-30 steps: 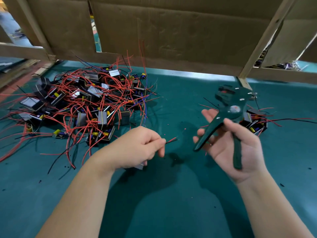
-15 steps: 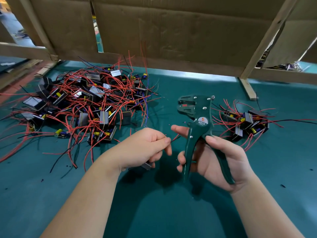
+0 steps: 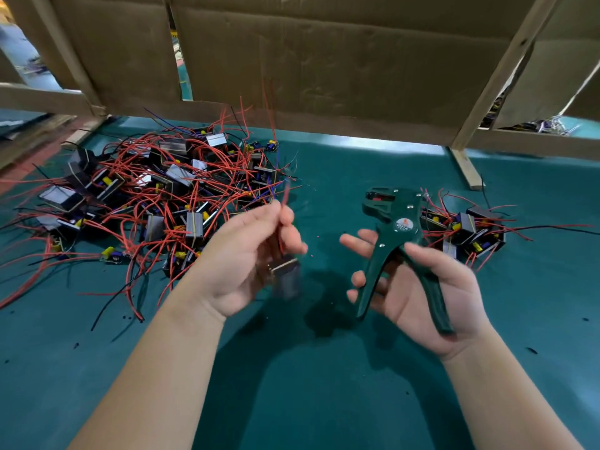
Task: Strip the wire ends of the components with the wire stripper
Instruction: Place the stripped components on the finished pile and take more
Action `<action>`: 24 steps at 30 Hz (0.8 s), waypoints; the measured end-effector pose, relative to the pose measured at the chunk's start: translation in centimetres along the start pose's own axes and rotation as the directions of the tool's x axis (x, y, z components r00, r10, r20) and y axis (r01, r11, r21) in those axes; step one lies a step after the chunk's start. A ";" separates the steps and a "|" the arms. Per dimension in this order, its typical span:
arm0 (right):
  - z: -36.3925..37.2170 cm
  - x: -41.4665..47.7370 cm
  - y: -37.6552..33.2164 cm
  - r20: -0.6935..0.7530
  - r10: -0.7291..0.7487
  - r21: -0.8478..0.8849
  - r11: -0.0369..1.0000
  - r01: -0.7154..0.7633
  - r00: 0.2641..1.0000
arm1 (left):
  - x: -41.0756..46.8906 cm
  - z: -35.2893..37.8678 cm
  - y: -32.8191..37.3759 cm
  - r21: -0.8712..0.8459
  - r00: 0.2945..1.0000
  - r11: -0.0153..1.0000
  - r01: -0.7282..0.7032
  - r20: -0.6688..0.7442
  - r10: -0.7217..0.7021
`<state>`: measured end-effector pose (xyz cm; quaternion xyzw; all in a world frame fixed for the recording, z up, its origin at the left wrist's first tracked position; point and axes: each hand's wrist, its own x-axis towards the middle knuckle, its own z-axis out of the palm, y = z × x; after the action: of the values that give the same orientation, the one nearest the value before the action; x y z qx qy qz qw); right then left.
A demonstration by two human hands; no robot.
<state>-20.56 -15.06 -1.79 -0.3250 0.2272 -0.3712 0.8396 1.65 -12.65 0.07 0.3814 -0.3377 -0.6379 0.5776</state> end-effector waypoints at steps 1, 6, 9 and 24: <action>0.1 0.0 0.2 0.025 0.008 0.005 1.000 -0.008 1.000 | 0.2 0.1 -0.1 -0.078 0.997 0.996 -0.032 -0.067 0.027; 1.2 0.0 1.2 0.261 0.040 0.024 0.999 -0.047 0.965 | 0.7 1.2 -0.9 -0.340 0.975 0.937 -0.086 -0.222 0.009; 1.7 0.1 1.7 0.330 0.050 -0.043 0.998 -0.037 0.943 | 0.9 1.9 -1.7 -0.343 0.973 0.936 -0.086 -0.229 0.006; -1.8 -0.8 -2.0 -0.417 -0.390 -0.431 0.880 0.199 0.821 | 0.4 -2.6 0.0 0.982 0.413 0.185 -0.042 -0.152 0.898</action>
<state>-23.16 -16.15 -1.52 -0.4029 0.4447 -0.5196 0.6082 3.96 -13.03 -1.20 0.6918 -0.4602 0.1232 0.5427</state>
